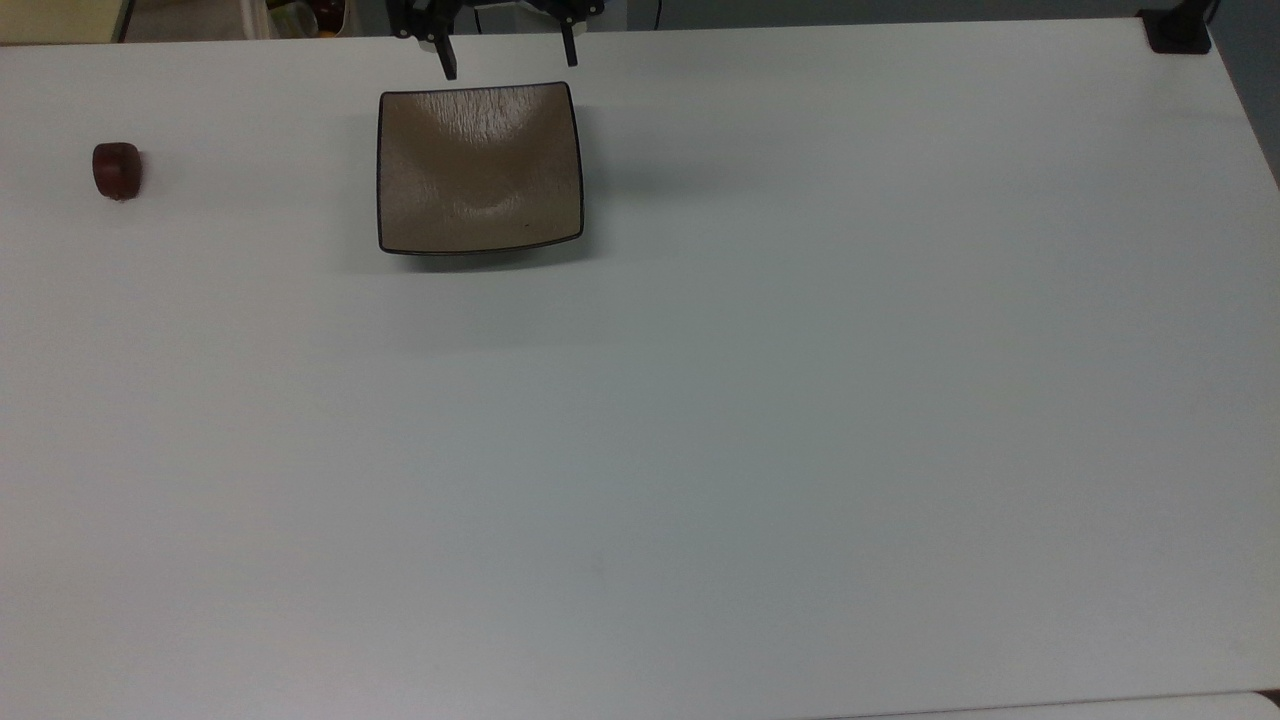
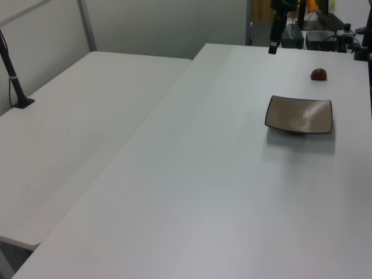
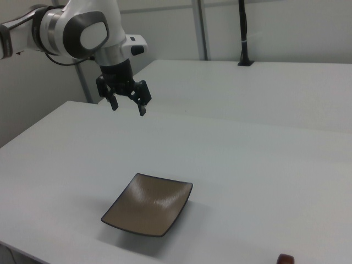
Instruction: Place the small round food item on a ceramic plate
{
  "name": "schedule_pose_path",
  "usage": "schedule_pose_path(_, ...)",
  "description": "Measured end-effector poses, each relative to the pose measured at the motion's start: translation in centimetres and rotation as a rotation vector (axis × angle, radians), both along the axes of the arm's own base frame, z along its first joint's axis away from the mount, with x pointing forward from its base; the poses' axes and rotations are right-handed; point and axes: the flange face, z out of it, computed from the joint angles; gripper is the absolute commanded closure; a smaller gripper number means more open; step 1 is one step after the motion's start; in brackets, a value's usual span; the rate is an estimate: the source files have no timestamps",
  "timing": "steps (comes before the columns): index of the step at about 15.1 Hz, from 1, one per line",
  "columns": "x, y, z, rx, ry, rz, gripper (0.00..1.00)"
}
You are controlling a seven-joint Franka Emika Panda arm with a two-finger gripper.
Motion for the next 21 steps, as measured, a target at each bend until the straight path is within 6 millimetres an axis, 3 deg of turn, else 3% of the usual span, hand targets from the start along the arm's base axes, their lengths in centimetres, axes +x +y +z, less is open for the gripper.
schedule_pose_path(7,0.1,-1.9,0.0,-0.018,-0.015,0.138,0.00)
schedule_pose_path(21,0.2,-3.2,-1.0,-0.022,0.001,0.139,0.00)
